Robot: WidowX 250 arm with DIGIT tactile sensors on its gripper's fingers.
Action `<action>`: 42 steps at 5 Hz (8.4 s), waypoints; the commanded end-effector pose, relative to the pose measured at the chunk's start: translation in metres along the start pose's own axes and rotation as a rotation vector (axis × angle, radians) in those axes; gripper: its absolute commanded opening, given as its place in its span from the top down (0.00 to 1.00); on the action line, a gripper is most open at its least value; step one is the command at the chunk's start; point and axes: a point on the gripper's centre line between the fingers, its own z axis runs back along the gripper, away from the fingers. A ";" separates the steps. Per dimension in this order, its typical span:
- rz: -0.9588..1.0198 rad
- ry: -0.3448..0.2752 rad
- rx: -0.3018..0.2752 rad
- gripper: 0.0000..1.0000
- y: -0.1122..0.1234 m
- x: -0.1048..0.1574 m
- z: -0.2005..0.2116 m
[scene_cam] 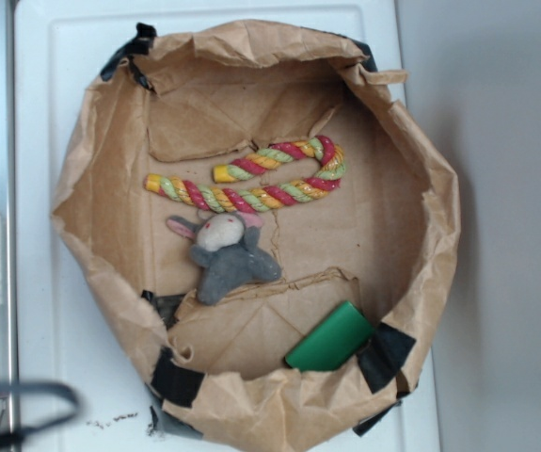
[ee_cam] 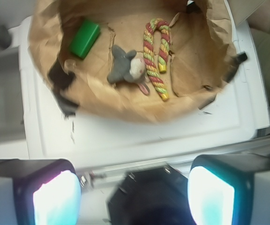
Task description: Grab the green block.
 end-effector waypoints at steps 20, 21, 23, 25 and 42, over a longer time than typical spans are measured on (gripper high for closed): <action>0.567 -0.141 -0.154 0.00 -0.052 0.108 -0.170; 0.567 -0.160 -0.160 0.00 -0.052 0.112 -0.174; 0.559 -0.155 -0.152 0.74 -0.048 0.106 -0.172; 0.570 -0.141 -0.201 0.00 -0.054 0.145 -0.147; 0.447 -0.163 -0.200 0.00 -0.032 0.132 -0.137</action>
